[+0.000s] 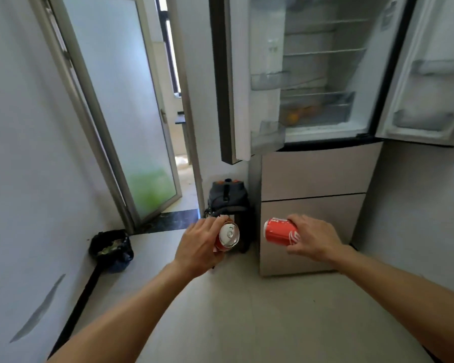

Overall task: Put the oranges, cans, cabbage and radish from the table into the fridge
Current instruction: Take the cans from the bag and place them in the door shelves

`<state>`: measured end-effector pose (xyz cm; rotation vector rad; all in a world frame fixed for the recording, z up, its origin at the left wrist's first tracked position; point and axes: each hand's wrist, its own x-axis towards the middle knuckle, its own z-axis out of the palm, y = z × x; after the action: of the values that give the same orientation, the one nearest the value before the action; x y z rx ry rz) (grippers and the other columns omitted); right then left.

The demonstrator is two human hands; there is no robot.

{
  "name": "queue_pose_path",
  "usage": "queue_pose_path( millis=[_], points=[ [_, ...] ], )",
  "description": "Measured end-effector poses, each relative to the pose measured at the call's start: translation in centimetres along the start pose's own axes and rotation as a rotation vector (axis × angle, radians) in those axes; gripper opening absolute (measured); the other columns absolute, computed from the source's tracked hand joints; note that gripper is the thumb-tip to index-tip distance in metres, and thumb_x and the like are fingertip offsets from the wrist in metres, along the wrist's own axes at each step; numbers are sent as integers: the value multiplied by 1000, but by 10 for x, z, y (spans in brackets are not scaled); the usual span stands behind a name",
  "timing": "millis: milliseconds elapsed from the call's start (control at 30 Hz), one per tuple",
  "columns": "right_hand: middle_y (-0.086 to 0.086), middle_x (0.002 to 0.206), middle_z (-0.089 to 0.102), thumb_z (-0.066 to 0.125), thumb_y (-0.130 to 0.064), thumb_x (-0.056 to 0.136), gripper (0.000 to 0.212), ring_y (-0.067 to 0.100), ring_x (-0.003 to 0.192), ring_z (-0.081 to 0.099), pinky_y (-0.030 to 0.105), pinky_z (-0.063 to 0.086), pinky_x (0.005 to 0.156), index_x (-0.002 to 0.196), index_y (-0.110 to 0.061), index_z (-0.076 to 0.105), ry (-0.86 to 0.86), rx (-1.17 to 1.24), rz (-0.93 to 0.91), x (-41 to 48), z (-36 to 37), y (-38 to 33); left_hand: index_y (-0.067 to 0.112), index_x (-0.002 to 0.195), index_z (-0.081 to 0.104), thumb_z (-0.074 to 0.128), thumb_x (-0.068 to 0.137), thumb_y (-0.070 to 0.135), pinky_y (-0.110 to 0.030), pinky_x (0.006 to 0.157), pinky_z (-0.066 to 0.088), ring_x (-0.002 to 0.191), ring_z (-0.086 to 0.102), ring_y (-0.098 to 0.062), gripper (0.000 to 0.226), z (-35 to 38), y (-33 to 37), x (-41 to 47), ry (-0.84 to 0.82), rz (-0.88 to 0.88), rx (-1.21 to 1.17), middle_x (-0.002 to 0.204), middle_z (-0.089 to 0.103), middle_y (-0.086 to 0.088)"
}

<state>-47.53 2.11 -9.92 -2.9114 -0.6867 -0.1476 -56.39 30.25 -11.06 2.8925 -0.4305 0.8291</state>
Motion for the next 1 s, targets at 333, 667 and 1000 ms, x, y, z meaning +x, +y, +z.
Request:
queue_pose_path(
  millis=[333, 667, 1000],
  points=[
    [3, 123, 59, 73, -57, 69, 80, 18, 98, 59, 27, 46, 79, 135, -28, 38, 124, 66, 238, 117, -28, 115, 21, 129, 37, 82, 67, 46, -38, 84, 49, 98, 60, -25, 80, 95, -10, 211, 179, 63, -246, 115, 61, -8],
    [1, 115, 54, 79, -55, 65, 80, 15, 92, 52, 35, 50, 82, 130, -21, 46, 432, 204, 172, 283, -111, 165, 14, 132, 36, 77, 74, 28, -38, 91, 41, 107, 51, -25, 72, 95, -40, 398, 375, 153, -342, 121, 55, -12],
    [5, 123, 48, 76, -51, 65, 86, 21, 97, 55, 39, 50, 85, 138, -28, 38, 272, 204, -107, 430, -121, 181, 21, 135, 32, 79, 69, 12, -35, 91, 48, 105, 54, -22, 81, 143, -54, 435, 283, -66, -231, 120, 54, -10]
  ],
)
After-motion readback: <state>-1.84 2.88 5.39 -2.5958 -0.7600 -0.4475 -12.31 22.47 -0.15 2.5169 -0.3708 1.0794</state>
